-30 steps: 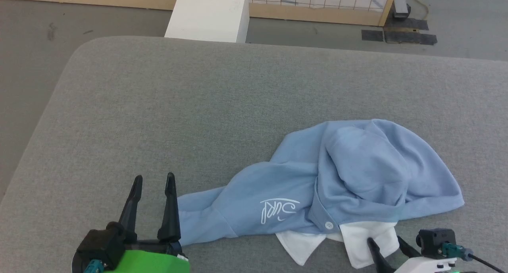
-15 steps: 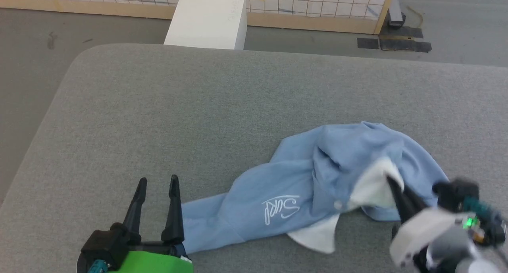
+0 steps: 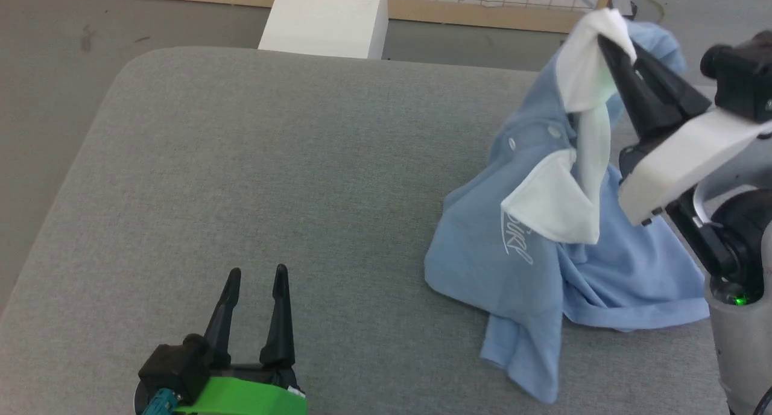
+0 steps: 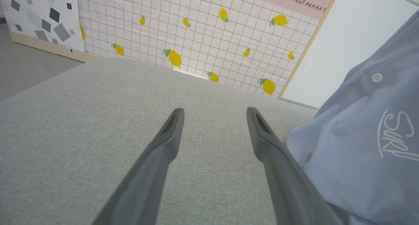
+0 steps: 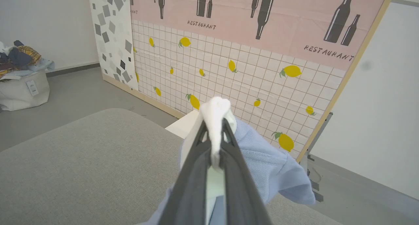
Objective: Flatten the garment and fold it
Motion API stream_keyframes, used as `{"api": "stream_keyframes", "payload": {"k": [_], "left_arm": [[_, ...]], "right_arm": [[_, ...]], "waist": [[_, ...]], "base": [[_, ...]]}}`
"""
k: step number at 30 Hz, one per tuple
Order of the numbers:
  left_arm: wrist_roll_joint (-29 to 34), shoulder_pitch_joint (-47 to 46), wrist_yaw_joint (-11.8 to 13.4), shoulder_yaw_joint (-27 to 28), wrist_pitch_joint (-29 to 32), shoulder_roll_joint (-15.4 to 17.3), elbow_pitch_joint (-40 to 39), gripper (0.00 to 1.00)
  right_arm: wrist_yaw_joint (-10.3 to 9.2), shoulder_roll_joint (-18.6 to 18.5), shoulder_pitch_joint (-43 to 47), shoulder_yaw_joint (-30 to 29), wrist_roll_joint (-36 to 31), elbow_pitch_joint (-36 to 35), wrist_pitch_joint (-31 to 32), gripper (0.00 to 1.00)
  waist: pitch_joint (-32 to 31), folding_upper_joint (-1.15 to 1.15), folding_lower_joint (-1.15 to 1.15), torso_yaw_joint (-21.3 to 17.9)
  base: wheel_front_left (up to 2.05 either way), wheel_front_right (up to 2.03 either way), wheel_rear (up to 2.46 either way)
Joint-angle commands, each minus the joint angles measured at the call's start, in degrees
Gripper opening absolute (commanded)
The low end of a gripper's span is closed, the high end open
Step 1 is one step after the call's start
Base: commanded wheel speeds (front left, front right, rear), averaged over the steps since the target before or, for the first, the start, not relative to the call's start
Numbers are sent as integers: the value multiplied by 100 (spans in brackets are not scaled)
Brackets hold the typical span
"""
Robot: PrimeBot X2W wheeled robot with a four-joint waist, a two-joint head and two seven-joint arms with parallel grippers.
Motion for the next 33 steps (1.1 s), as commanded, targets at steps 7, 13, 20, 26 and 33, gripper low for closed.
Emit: {"api": "stream_keyframes", "payload": {"k": [7,13,20,26,33], "left_arm": [[-12,-117,29,-3,-26,-21,37,100],[-1,-96,39,43,-26,-21,18,100],[84,-137,-22,123,-26,-21,27,100],[117,-200,-70,139,-26,-21,63,100],[128,-182,-92,156,-26,-21,111,100]], "right_arm": [[-9,295,735,321,357,-5,266,0],[-9,753,2337,27,352,-409,286,0],[-9,940,3032,-251,185,-554,38,0],[-9,905,2506,-275,98,-581,-146,0],[-9,896,2192,-1213,-55,-814,-318,0]], "waist": [[107,0,0,166],[137,0,0,121],[168,0,0,-227],[144,0,0,-568],[68,0,0,-933]], "base": [[0,0,0],[0,0,0],[0,0,0],[0,0,0],[0,0,0]]}}
